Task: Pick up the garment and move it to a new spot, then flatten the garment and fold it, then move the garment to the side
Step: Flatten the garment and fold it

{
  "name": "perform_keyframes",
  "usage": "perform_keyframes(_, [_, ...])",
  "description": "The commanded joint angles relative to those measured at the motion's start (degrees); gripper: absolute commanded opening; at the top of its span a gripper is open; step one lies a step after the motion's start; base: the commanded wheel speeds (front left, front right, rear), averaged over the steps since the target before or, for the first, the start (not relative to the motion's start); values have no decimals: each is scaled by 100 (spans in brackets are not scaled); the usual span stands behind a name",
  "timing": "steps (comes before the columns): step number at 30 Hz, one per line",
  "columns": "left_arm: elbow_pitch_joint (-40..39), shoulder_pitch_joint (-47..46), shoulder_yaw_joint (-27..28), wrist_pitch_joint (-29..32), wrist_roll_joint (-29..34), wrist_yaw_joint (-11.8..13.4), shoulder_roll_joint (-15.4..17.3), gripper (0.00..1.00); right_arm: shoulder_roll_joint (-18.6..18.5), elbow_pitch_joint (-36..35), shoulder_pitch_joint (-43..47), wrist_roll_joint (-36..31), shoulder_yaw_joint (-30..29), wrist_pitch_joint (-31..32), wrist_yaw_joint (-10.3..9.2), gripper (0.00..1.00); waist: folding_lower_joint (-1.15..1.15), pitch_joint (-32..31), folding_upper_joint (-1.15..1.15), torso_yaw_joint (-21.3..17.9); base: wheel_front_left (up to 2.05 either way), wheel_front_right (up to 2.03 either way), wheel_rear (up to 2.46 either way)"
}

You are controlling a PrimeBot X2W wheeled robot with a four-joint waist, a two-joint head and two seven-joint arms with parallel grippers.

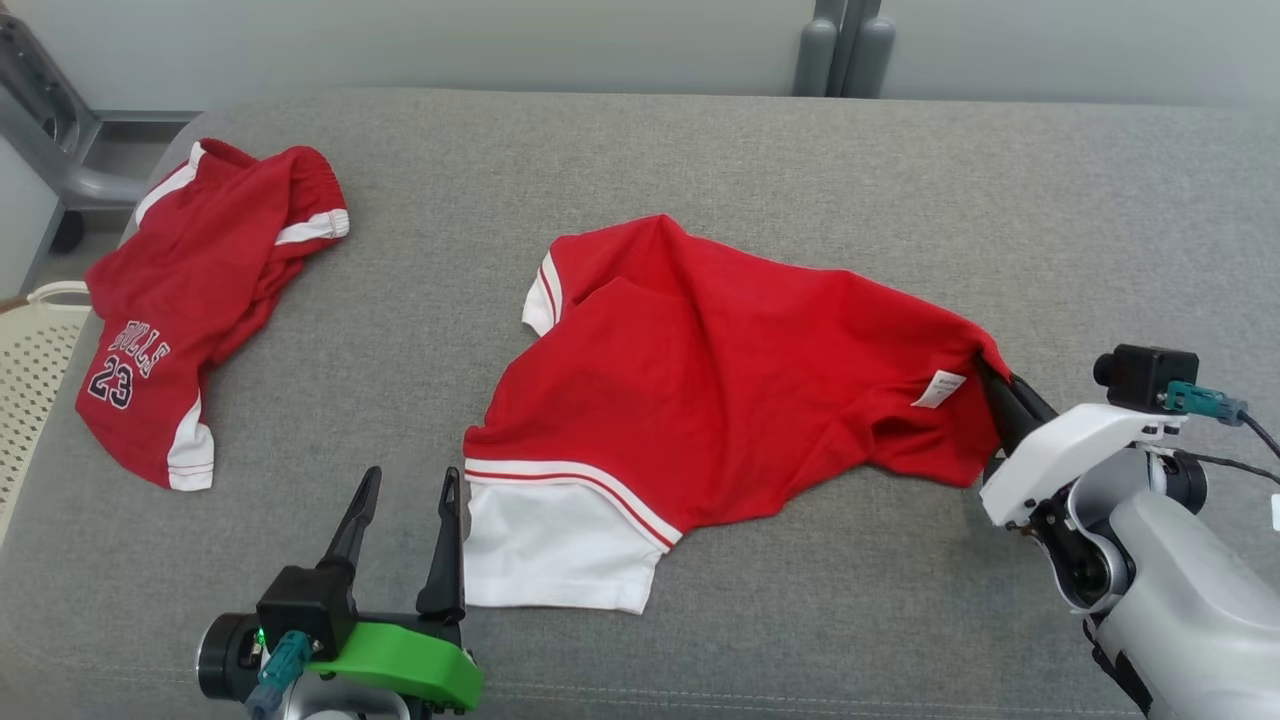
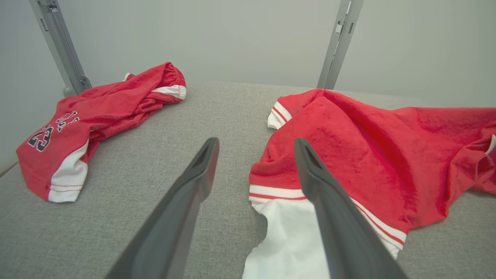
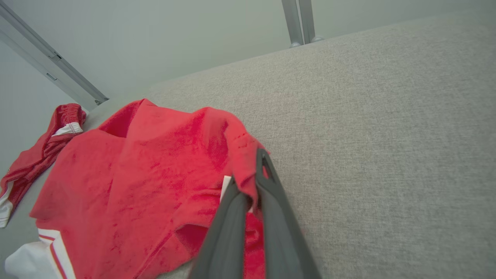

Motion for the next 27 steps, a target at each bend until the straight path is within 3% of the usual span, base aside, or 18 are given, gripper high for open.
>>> perform_keyframes(1, [-1, 51, 35, 2, 23, 14, 9, 100, -122, -246, 166, 163, 66, 50, 0, 0, 0, -57, 0, -101, 0, 0, 0])
perform_keyframes(6, [15, 81, 47, 2, 23, 7, 9, 100, -459, -1167, 633, 684, 188, 272, 0, 0, 0, -90, 0, -212, 0, 0, 0])
perform_keyframes(12, [33, 104, 3, 2, -22, 17, 9, 100, -668, -1795, 963, 979, -12, 402, 0, 0, 0, -127, 0, -257, 0, 0, 0])
perform_keyframes(22, [87, 93, -22, 2, -31, -18, 9, 100, -571, -1832, 901, 743, -235, 569, 1, 0, 0, -180, 0, -128, 0, 0, 0])
perform_keyframes(27, [93, 107, -44, 2, -76, 24, 9, 100, -513, -1472, 826, 375, -335, 679, 1, 0, 0, -157, 0, -79, 0, 0, 0])
